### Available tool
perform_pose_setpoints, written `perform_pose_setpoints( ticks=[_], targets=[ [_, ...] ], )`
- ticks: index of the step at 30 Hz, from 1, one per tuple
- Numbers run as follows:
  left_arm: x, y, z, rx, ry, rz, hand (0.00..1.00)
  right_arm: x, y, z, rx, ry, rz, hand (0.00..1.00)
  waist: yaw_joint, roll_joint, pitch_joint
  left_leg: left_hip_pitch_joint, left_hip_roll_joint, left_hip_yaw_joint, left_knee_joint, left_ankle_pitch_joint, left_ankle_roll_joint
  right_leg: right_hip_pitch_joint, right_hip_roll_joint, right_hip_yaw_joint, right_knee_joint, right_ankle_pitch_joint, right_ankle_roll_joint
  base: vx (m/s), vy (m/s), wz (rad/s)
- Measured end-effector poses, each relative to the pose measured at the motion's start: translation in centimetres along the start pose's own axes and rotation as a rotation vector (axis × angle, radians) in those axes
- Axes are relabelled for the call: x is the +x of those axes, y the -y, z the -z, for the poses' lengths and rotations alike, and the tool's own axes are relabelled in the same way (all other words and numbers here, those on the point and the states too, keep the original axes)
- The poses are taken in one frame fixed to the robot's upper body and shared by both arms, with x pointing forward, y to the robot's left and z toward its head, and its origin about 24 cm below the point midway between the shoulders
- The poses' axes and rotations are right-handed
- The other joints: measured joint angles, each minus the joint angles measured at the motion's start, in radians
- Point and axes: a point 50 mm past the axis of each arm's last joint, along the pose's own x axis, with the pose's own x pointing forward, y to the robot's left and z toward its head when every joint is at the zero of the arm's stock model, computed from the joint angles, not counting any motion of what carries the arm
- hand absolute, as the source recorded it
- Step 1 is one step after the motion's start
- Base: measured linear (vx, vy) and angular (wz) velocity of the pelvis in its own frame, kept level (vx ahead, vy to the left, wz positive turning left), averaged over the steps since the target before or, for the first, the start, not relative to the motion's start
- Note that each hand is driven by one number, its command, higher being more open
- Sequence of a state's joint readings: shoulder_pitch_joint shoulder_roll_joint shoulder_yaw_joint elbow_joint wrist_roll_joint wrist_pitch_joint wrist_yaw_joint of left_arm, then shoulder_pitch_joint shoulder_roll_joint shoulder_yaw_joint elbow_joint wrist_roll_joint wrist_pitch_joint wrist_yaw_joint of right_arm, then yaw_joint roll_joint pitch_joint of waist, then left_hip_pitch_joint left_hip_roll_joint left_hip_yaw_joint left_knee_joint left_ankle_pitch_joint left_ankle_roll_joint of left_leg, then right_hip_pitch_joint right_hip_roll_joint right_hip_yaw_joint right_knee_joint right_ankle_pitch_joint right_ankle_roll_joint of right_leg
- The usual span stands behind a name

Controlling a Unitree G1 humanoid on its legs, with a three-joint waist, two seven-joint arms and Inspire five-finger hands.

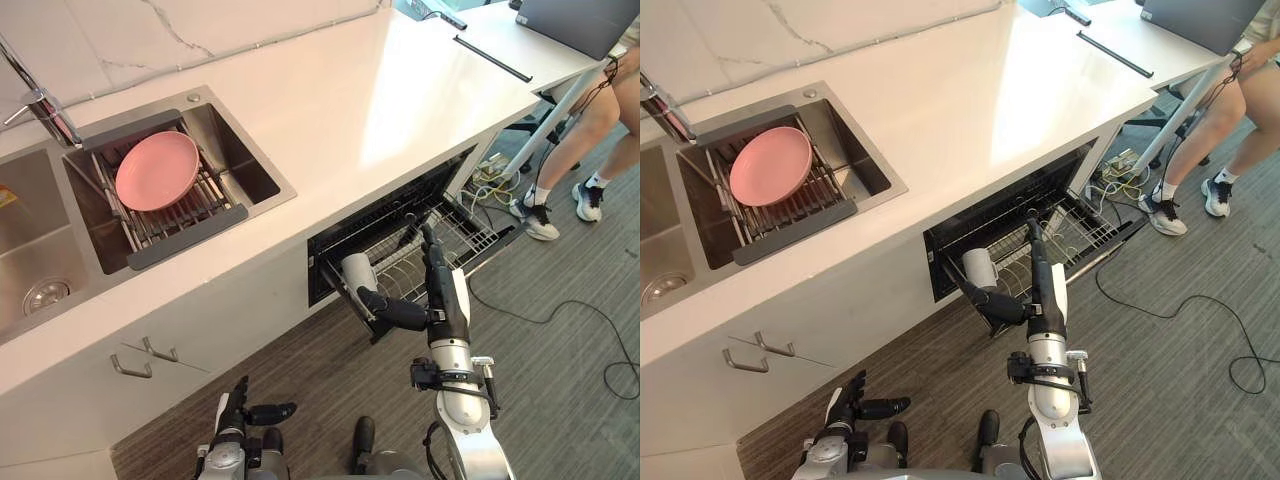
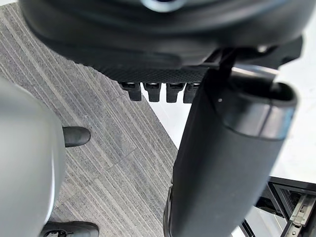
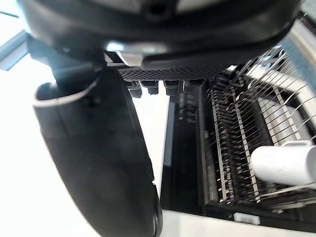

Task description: Walk over to the sink, pick up the cup, carry it to the dishwasher, place the cup inside the dishwasher, then close the dishwasher door

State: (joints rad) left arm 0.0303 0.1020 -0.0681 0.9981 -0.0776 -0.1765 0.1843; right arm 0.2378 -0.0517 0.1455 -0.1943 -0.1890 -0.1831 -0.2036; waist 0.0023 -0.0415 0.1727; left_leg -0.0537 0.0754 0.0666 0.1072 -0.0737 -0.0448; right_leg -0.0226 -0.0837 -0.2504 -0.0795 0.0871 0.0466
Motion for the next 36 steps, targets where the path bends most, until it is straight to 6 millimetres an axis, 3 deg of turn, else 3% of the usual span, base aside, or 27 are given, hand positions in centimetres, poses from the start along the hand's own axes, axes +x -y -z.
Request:
perform_pose_setpoints(
  ticks=[10,13,16,20,23,25,27,29,31,32,34,35,36],
  targets=[
    [-0.1,-0.3,0.8,0.032,-0.027,0.001,1.00,0.7,-1.5,-2.1,0.011,0.124,-0.117,1.00,0.007,0.004,-0.019,0.000,-0.004,-0.003,0.016,-0.006,0.004,0.011,-0.003,0.001,-0.005,0.004,0.002,-0.02,-0.003,0.00],
    [-0.1,-0.1,0.5,0.030,-0.018,0.008,1.00,1.4,-1.6,-3.0,-0.014,0.187,-0.154,1.00,0.012,0.026,-0.005,-0.054,0.010,-0.030,0.128,-0.056,0.007,0.012,0.005,-0.021,0.015,-0.008,0.001,-0.04,0.008,0.20],
    [0.0,0.3,0.1,0.018,-0.005,0.012,1.00,2.1,-1.4,-3.6,-0.037,0.227,-0.163,1.00,0.039,0.052,0.014,-0.085,0.030,-0.050,0.223,-0.099,0.001,0.038,0.013,-0.053,0.039,-0.050,-0.002,-0.05,0.027,0.30],
    [0.1,0.3,-0.1,0.015,0.010,0.011,1.00,2.5,-1.1,-4.0,-0.044,0.248,-0.142,1.00,0.052,0.047,0.022,-0.094,0.032,-0.008,0.217,-0.088,0.015,0.068,0.002,-0.103,0.026,-0.057,-0.001,-0.04,0.016,0.40],
    [0.3,0.0,-0.5,0.020,0.018,0.008,1.00,2.9,-0.1,-4.2,-0.059,0.261,-0.084,1.00,0.049,0.026,0.035,-0.104,0.029,0.089,0.162,-0.075,0.028,0.069,-0.049,-0.160,0.022,-0.061,0.019,0.01,0.062,0.63],
    [0.3,0.1,-0.5,0.004,0.017,0.001,1.00,3.7,1.3,-4.5,-0.086,0.277,-0.010,1.00,0.052,0.033,0.031,-0.101,0.013,0.160,0.120,-0.031,0.037,0.073,-0.098,-0.205,0.036,-0.071,0.067,0.07,0.158,0.64],
    [0.4,0.0,-0.7,-0.005,0.021,-0.007,1.00,4.2,1.5,-4.9,-0.091,0.296,-0.001,1.00,0.059,0.019,0.034,-0.094,-0.019,0.154,0.129,-0.039,0.048,0.080,-0.131,-0.217,0.049,-0.064,0.093,0.16,0.237,0.36],
    [0.5,-0.5,-0.8,0.014,0.021,-0.011,1.00,4.3,1.4,-5.0,-0.102,0.304,0.003,1.00,0.053,-0.008,0.031,-0.083,-0.075,0.141,0.147,-0.067,0.073,0.095,-0.200,-0.253,0.134,-0.115,0.141,0.23,0.260,0.62],
    [0.5,-0.5,-0.6,0.016,0.011,-0.014,1.00,4.4,1.4,-4.6,-0.115,0.288,0.009,1.00,0.048,-0.012,0.033,-0.034,-0.105,0.134,0.126,-0.092,0.091,0.078,-0.264,-0.243,0.299,-0.171,0.150,0.22,0.239,0.54],
    [0.4,-0.7,-0.4,0.018,0.002,-0.017,1.00,4.5,1.2,-4.2,-0.123,0.269,-0.001,1.00,0.051,-0.015,0.032,-0.003,-0.111,0.131,0.110,-0.098,0.100,0.043,-0.296,-0.227,0.426,-0.185,0.124,0.25,0.268,0.39],
    [0.3,-1.4,-0.2,0.030,-0.003,-0.035,1.00,4.5,0.4,-3.3,-0.127,0.228,-0.022,1.00,0.052,-0.047,0.033,0.086,-0.133,0.104,0.057,-0.105,0.114,-0.062,-0.367,-0.139,0.740,-0.162,0.069,0.24,0.147,0.27],
    [0.2,-1.9,0.1,0.038,-0.008,-0.048,1.00,4.5,-0.2,-2.7,-0.135,0.204,-0.039,1.00,0.045,-0.055,0.026,0.120,-0.134,0.085,0.038,-0.110,0.121,-0.113,-0.359,-0.093,0.860,-0.217,0.042,0.28,0.031,0.36],
    [0.2,-2.1,0.1,0.041,-0.009,-0.052,1.00,4.4,-0.3,-2.6,-0.135,0.197,-0.046,1.00,0.037,-0.061,0.023,0.134,-0.131,0.072,0.030,-0.111,0.122,-0.132,-0.343,-0.080,0.892,-0.245,0.036,0.28,0.007,0.52]
  ],
)
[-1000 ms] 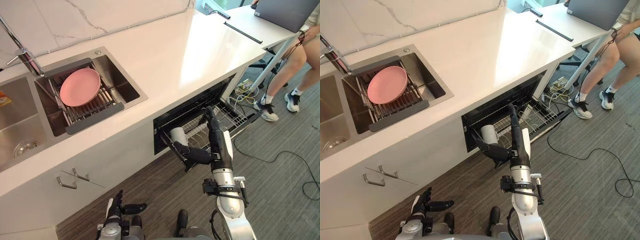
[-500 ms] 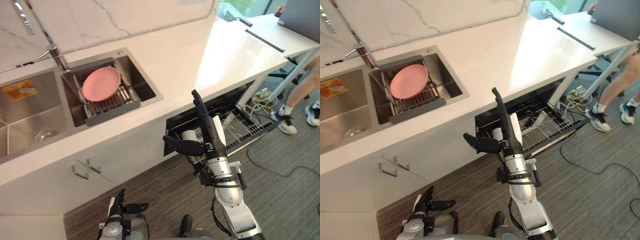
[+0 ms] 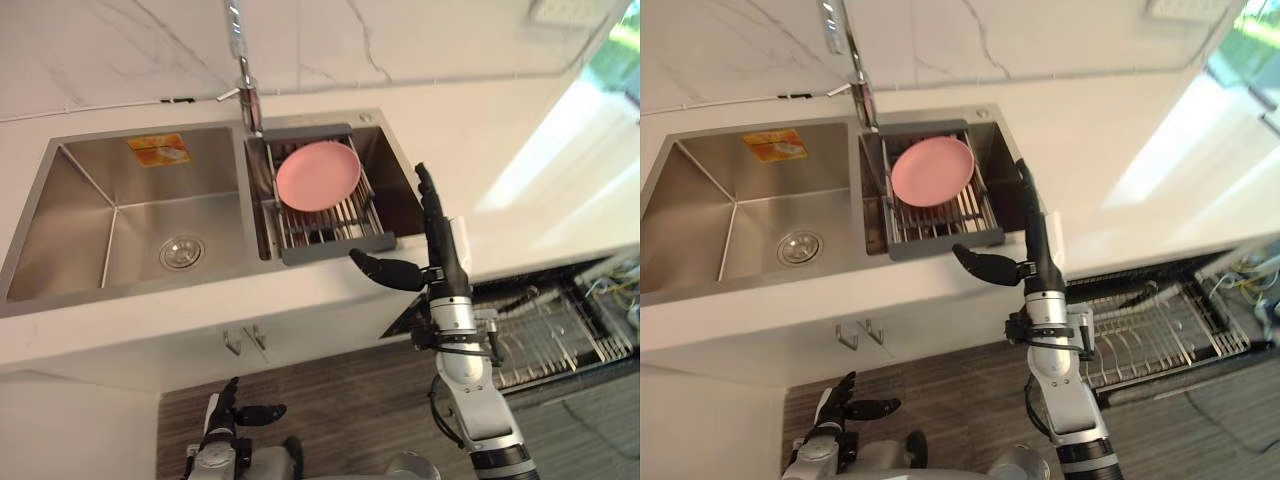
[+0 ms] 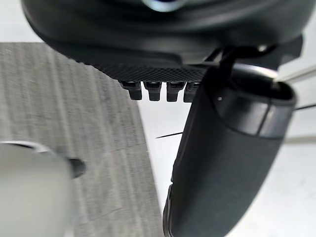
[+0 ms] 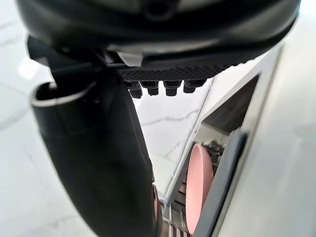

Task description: Walk over to the sink, pick up the cup, carry it to the dishwasher, place the cup inside the dishwasher, then close the dishwasher door

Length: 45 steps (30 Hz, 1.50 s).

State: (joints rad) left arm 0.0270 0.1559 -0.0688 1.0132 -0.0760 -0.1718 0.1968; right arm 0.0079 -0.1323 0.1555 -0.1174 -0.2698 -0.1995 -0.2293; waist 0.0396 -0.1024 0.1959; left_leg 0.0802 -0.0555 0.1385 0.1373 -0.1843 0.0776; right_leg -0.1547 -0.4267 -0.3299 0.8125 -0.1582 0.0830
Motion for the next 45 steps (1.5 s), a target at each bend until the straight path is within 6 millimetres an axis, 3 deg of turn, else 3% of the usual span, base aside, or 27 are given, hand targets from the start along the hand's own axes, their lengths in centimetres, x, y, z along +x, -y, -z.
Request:
perform_pose_setpoints(
  ticks=[2,3,4,5,6,7,9,11,12,13,23,28,29,45],
  targets=[
    [0.1,-0.1,-0.1,0.001,0.002,-0.002,1.00,0.1,-0.1,0.0,-0.005,0.003,-0.014,1.00,-0.017,-0.007,-0.004,0.016,0.013,-0.039,-0.012,0.000,0.000,-0.054,0.074,0.031,-0.022,-0.062,-0.009,0.23,-0.042,0.52],
    [0.1,0.1,-0.2,-0.002,0.004,0.001,1.00,0.4,-0.2,-0.1,-0.008,0.013,-0.017,1.00,-0.030,-0.003,-0.002,0.019,0.025,-0.059,-0.011,-0.002,-0.004,-0.089,0.139,0.056,-0.092,-0.082,-0.016,0.27,-0.107,0.44],
    [0.0,0.4,-0.2,-0.006,-0.001,0.006,1.00,0.7,-0.1,-0.2,-0.016,0.020,-0.020,1.00,-0.034,0.006,0.004,0.026,0.042,-0.069,0.000,-0.015,-0.027,-0.118,0.209,0.087,-0.187,-0.082,-0.016,0.26,-0.118,0.39],
    [0.0,0.4,-0.1,-0.006,-0.004,0.008,1.00,0.8,0.0,-0.2,-0.023,0.023,-0.022,1.00,-0.034,0.007,0.004,0.027,0.048,-0.070,0.012,-0.026,-0.045,-0.128,0.238,0.101,-0.246,-0.074,-0.013,0.22,-0.117,0.34],
    [0.0,0.2,0.1,0.000,-0.012,0.006,1.00,0.7,0.2,-0.1,-0.035,0.023,-0.026,1.00,-0.034,-0.006,-0.003,0.027,0.041,-0.065,0.041,-0.050,-0.084,-0.123,0.275,0.118,-0.391,0.012,-0.024,0.26,-0.103,0.40],
    [0.0,0.2,0.3,0.003,-0.027,0.004,1.00,0.7,0.6,0.1,-0.055,0.021,-0.028,1.00,-0.036,0.008,-0.005,0.043,0.047,-0.067,0.064,-0.074,-0.109,-0.107,0.283,0.117,-0.402,0.089,-0.066,0.26,-0.081,0.36],
    [-0.2,0.9,0.7,-0.010,-0.047,0.014,1.00,0.3,1.1,0.2,-0.079,0.015,-0.030,1.00,-0.032,0.055,-0.016,0.018,0.083,-0.068,0.117,-0.073,-0.113,-0.051,0.310,0.097,-0.490,0.102,-0.074,0.25,-0.074,0.21],
    [-0.5,1.4,1.1,-0.019,-0.054,0.024,1.00,-0.3,1.9,0.6,-0.094,-0.009,-0.009,1.00,-0.037,0.065,-0.020,0.001,0.090,-0.065,0.083,-0.074,-0.124,-0.016,0.312,0.077,-0.550,0.120,-0.071,0.19,-0.065,0.27],
    [-0.5,1.4,1.2,-0.021,-0.056,0.027,1.00,-0.5,2.5,1.0,-0.106,-0.030,0.012,1.00,-0.039,0.069,-0.022,0.014,0.099,-0.059,-0.006,0.001,-0.133,0.001,0.320,0.064,-0.578,0.127,-0.065,0.14,-0.028,0.18],
    [-0.6,1.4,1.4,-0.022,-0.061,0.024,1.00,-0.7,2.8,1.3,-0.110,-0.049,0.026,1.00,-0.038,0.070,-0.023,0.030,0.110,-0.053,-0.033,0.012,-0.124,0.022,0.333,0.062,-0.613,0.139,-0.062,0.12,-0.013,0.14],
    [-0.7,1.2,1.8,-0.032,-0.083,0.019,1.00,-1.2,2.7,1.5,-0.103,-0.066,0.005,1.00,-0.050,0.070,-0.026,0.036,0.072,-0.047,0.018,0.014,-0.121,0.179,0.336,0.065,-0.883,0.275,-0.035,0.02,0.045,0.00],
    [-0.7,1.3,1.8,-0.032,-0.083,0.021,1.00,-1.6,2.7,1.7,-0.106,-0.084,-0.006,1.00,-0.051,0.074,-0.027,0.035,0.083,-0.054,0.011,0.014,-0.121,0.186,0.350,0.058,-0.898,0.285,-0.039,-0.02,-0.023,0.02],
    [-0.4,1.1,1.2,-0.030,-0.062,0.018,1.00,-1.7,3.0,2.1,-0.117,-0.100,0.002,1.00,-0.055,0.075,0.019,0.049,0.138,-0.066,-0.094,0.036,-0.137,0.150,0.406,0.048,-0.905,0.299,-0.082,0.00,0.000,0.00],
    [-0.6,1.1,1.5,-0.055,-0.065,0.006,1.00,-1.8,1.7,1.9,-0.156,-0.101,0.036,1.00,-0.053,0.074,0.019,0.083,0.140,-0.018,-0.115,0.036,-0.137,0.162,0.407,0.073,-0.899,0.303,-0.079,0.00,0.019,-0.05]
  ],
)
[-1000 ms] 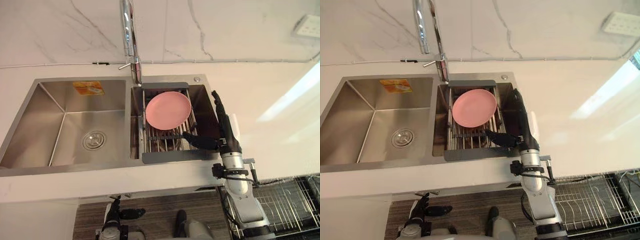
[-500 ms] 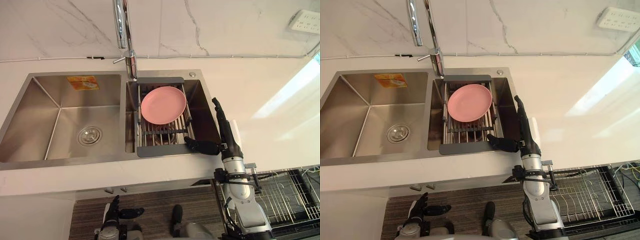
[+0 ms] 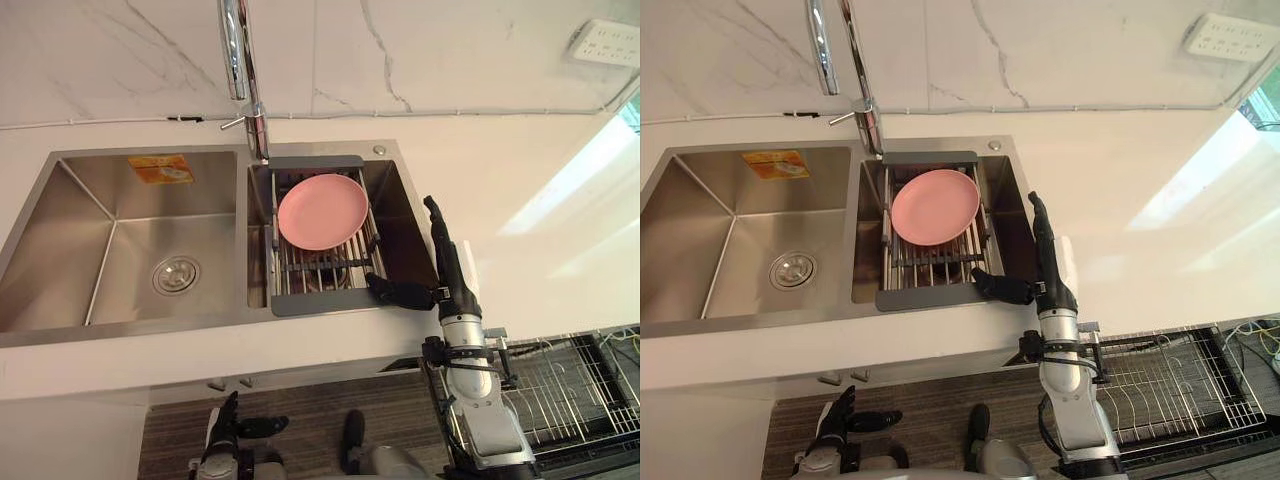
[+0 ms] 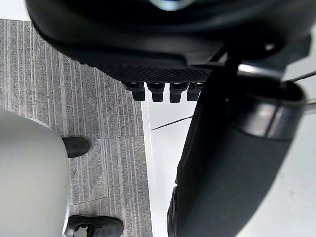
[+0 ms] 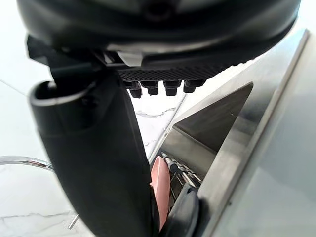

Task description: Walk over to the sink, pick up the cup, carry it to the dishwasher, place the cup inside the dishwasher, then close the dishwasher door

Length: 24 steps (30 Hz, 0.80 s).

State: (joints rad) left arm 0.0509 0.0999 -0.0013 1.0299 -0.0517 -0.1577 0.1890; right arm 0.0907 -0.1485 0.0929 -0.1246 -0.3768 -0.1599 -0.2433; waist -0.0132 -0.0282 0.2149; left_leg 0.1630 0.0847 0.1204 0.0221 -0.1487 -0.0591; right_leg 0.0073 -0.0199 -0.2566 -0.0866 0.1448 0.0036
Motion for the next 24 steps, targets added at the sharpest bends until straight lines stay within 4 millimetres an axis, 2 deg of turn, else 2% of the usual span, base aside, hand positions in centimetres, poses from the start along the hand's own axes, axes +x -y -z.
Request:
perform_pose_setpoints(
  ticks=[11,18,24],
  targets=[
    [-0.1,0.0,-0.2,0.006,0.017,0.003,1.00,0.4,0.1,-0.4,-0.060,0.036,0.007,1.00,0.022,-0.005,-0.003,0.003,0.001,-0.013,0.000,0.000,0.001,0.012,-0.002,-0.019,0.000,-0.001,0.001,-0.01,0.026,0.04],
    [-0.1,0.0,-0.3,0.005,0.029,0.003,1.00,2.1,0.1,-1.6,-0.193,0.128,-0.012,1.00,0.026,-0.011,-0.007,-0.013,0.000,-0.026,0.002,0.002,0.003,0.004,-0.006,-0.032,0.000,-0.002,0.003,0.00,0.031,0.05],
    [-0.1,0.0,-0.7,0.003,0.053,0.005,1.00,3.4,-0.2,-0.9,-0.278,0.120,-0.027,1.00,0.043,-0.012,-0.008,-0.030,-0.002,-0.031,0.003,0.003,0.004,-0.011,-0.007,-0.038,0.000,-0.002,0.003,0.01,0.034,0.02]
  ],
)
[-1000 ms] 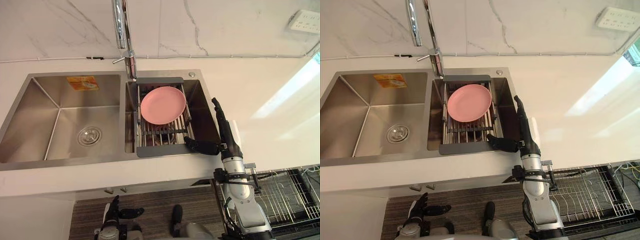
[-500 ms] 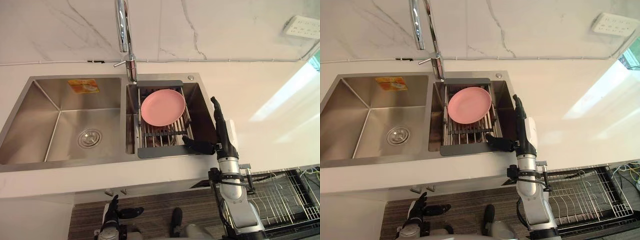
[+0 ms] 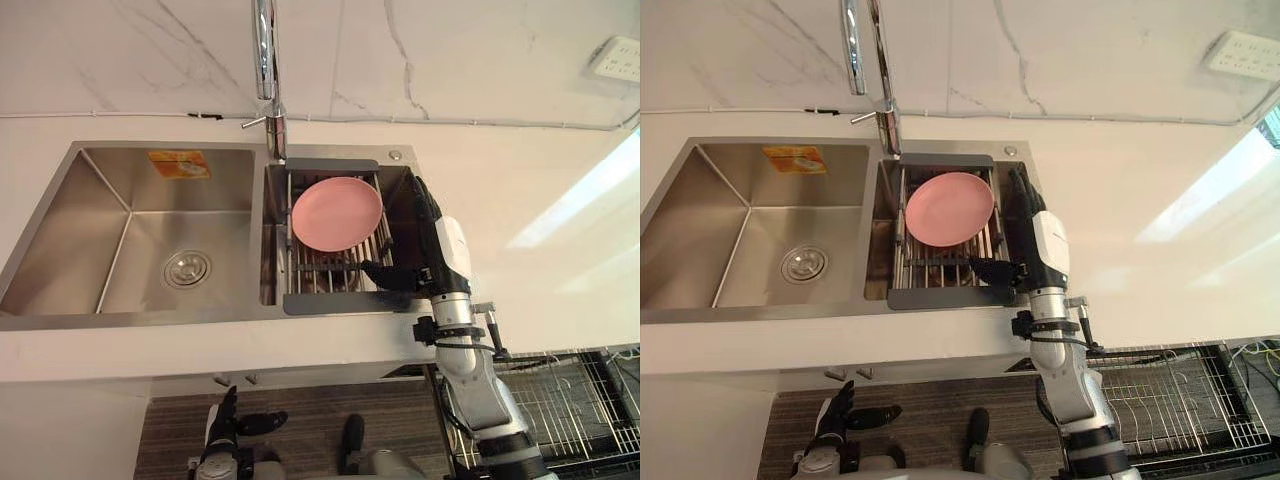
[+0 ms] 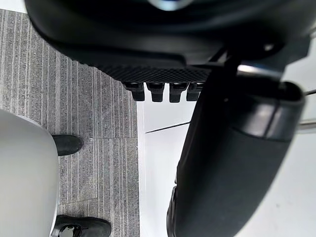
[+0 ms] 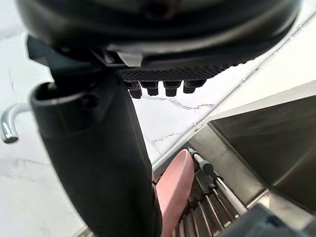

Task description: Walk over to the sink, pick up the cup, carry it to the dishwasher, place the cup inside the dishwasher, then close the dishwasher door

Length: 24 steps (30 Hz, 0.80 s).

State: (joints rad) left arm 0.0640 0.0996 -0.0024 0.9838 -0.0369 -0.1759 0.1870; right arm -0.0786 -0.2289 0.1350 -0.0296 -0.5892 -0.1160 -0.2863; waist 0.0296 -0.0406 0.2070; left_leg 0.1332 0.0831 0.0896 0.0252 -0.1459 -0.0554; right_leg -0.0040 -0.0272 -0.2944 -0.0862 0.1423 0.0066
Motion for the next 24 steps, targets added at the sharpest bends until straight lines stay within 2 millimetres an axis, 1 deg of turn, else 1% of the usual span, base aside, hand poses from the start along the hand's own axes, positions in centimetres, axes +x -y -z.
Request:
perform_pose_setpoints(
  ticks=[2,3,4,7,10,15,19,24],
  targets=[
    [0.0,0.0,0.0,0.001,0.004,0.002,1.00,0.2,-0.2,0.3,-0.022,-0.002,-0.017,1.00,0.003,0.000,0.000,-0.002,0.000,-0.002,0.000,0.000,0.000,-0.001,0.000,-0.003,0.000,0.000,0.000,0.01,0.039,0.05],
    [0.0,0.0,-0.1,0.002,0.008,0.003,1.00,1.1,-0.4,0.5,-0.070,0.002,-0.023,1.00,0.008,0.000,0.000,-0.017,-0.003,-0.007,0.002,0.002,0.001,-0.012,-0.004,-0.007,0.000,0.000,0.000,0.00,0.049,0.10],
    [0.0,0.1,-0.2,0.001,0.012,0.003,1.00,1.5,-0.4,0.7,-0.099,-0.001,-0.021,1.00,0.008,0.000,0.000,-0.027,-0.006,-0.013,0.002,0.006,0.000,-0.018,-0.008,-0.012,0.000,0.000,0.000,-0.01,0.039,0.12],
    [0.0,0.1,-0.3,0.001,0.016,0.003,1.00,1.8,-0.5,1.2,-0.134,-0.019,-0.029,1.00,0.013,-0.001,0.000,-0.032,-0.006,-0.018,0.002,0.009,0.000,-0.019,-0.009,-0.019,0.000,0.000,0.000,0.00,0.015,0.10],
    [0.0,0.1,-0.3,0.001,0.018,0.003,1.00,1.9,-0.7,1.1,-0.153,-0.005,-0.041,1.00,0.015,-0.001,0.000,-0.033,-0.006,-0.018,0.003,0.010,-0.001,-0.019,-0.010,-0.019,0.000,0.000,0.000,0.00,0.000,0.00],
    [0.0,-0.1,-0.4,0.001,0.029,0.001,1.00,2.7,-0.8,0.6,-0.210,0.030,-0.039,1.00,0.013,-0.006,0.002,-0.051,-0.011,-0.020,0.002,0.021,-0.001,-0.038,-0.015,-0.019,0.000,0.004,-0.001,-0.02,0.001,0.00],
    [0.0,-0.1,-0.5,0.002,0.034,-0.001,1.00,3.5,-0.7,0.3,-0.230,0.039,-0.024,1.00,0.014,-0.010,0.005,-0.070,-0.016,-0.024,-0.006,0.033,0.005,-0.056,-0.019,-0.021,0.000,0.007,0.000,-0.06,-0.007,0.02],
    [0.0,-0.2,-0.6,0.008,0.037,-0.001,1.00,4.0,-0.7,0.3,-0.259,0.041,-0.007,1.00,0.015,-0.014,0.009,-0.081,-0.019,-0.033,-0.010,0.043,0.009,-0.064,-0.023,-0.031,0.000,0.007,0.002,-0.04,-0.006,0.06]
  ],
)
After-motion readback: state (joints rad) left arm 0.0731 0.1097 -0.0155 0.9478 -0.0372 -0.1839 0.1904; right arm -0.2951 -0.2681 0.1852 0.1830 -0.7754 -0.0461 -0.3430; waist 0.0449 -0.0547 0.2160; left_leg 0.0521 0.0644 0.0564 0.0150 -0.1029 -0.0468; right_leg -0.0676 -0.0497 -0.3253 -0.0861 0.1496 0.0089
